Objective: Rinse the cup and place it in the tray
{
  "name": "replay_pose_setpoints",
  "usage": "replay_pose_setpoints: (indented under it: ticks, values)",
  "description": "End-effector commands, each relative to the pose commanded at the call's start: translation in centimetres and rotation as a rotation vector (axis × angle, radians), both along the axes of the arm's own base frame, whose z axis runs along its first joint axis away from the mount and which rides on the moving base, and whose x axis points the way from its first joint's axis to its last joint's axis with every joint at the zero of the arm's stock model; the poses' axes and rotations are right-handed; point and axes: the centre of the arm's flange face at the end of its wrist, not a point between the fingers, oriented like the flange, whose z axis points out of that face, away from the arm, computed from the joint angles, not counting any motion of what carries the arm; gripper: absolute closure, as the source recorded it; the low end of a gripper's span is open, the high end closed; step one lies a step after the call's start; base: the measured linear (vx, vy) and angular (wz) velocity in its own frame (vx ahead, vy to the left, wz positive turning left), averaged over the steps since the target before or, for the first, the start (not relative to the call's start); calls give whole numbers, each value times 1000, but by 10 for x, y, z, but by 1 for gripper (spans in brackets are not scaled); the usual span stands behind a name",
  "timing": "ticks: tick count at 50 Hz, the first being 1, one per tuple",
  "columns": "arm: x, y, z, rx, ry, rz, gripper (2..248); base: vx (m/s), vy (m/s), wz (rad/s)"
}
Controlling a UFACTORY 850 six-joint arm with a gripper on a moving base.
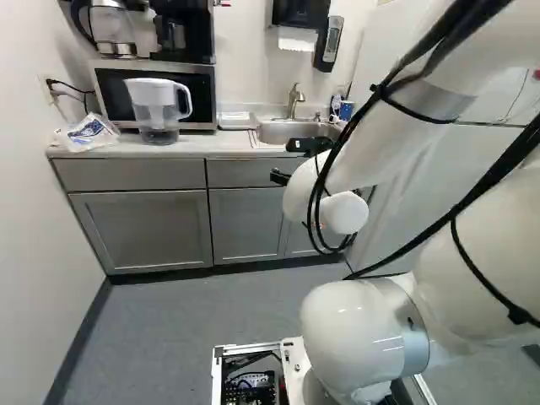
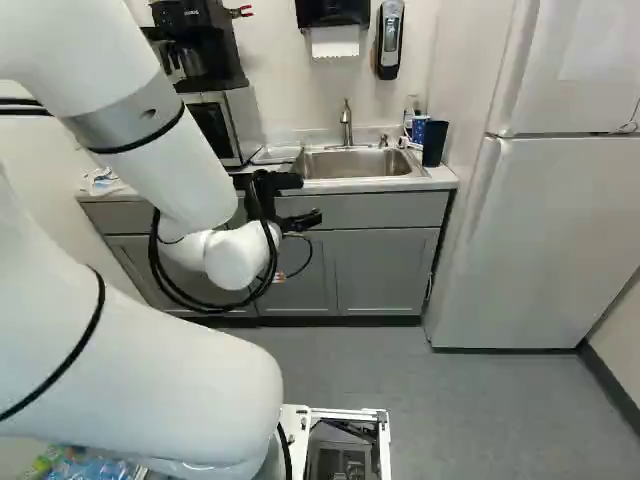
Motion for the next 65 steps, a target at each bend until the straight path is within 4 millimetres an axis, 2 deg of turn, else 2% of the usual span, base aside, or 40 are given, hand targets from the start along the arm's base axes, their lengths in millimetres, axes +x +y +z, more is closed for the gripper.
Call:
replay_pose_setpoints:
  ticks: [41, 65]
  values:
    - [45, 0, 37, 0, -17, 0, 3, 0, 0, 0]
    - [60, 0, 56, 0, -14, 0, 3, 0, 0, 0]
